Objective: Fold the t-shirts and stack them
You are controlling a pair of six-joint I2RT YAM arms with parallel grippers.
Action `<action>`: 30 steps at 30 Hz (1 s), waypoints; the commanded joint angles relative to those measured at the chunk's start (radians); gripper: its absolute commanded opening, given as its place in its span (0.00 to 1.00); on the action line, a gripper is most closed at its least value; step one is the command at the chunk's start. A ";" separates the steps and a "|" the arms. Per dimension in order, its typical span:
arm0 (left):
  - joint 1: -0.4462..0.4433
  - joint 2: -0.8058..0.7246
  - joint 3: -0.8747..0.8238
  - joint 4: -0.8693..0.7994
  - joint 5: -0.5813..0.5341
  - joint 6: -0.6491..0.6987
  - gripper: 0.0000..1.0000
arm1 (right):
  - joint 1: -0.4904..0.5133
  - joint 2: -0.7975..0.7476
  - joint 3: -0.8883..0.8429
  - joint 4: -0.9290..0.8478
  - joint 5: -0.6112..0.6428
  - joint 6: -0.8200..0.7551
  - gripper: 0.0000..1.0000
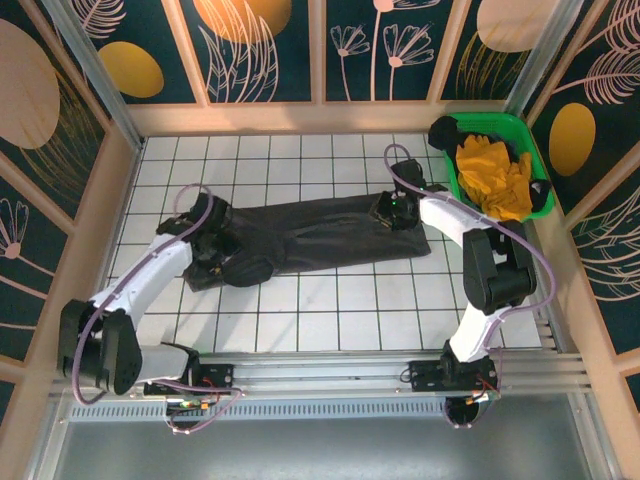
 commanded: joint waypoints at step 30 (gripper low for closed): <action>-0.050 0.051 -0.275 0.378 0.268 0.040 0.35 | 0.188 0.074 0.087 0.037 -0.160 -0.020 0.19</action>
